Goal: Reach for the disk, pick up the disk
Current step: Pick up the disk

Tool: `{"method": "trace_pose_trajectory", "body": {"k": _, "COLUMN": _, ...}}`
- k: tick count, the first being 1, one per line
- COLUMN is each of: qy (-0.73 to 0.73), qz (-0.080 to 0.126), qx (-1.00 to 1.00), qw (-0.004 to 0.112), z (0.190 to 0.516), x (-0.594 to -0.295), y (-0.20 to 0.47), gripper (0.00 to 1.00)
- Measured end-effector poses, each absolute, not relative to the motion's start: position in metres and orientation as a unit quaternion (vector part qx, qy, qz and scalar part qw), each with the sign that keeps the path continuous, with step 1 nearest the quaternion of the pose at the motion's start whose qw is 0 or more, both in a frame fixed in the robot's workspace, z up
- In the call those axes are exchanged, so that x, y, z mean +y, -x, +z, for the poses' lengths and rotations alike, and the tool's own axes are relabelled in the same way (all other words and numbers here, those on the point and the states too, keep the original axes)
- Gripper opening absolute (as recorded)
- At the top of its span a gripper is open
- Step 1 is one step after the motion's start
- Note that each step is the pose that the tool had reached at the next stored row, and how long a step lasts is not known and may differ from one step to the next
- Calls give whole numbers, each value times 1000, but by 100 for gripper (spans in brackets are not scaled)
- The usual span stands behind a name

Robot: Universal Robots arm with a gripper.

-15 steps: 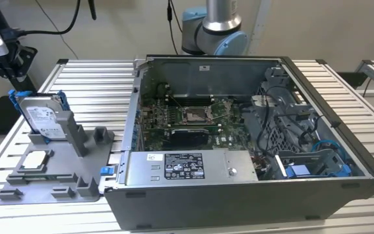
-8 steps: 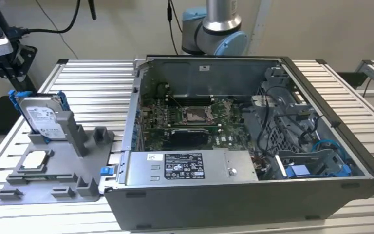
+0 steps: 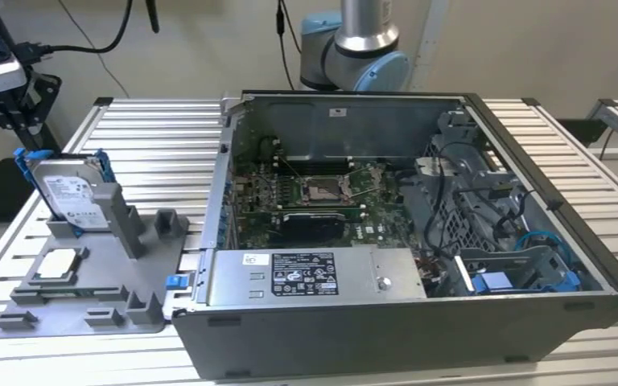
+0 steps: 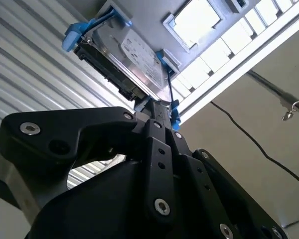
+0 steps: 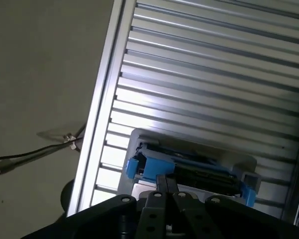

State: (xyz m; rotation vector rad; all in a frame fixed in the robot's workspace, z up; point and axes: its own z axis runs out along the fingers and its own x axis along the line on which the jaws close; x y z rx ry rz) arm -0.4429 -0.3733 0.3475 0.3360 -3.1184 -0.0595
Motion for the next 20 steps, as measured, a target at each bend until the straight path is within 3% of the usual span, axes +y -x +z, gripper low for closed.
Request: {"method": "trace_pose_trajectory", "body": {"k": 20, "qy": -156, "qz": -19, "qx": -988, "qw": 3, "z": 347, "x": -373, "y": 443, "gripper": 0}}
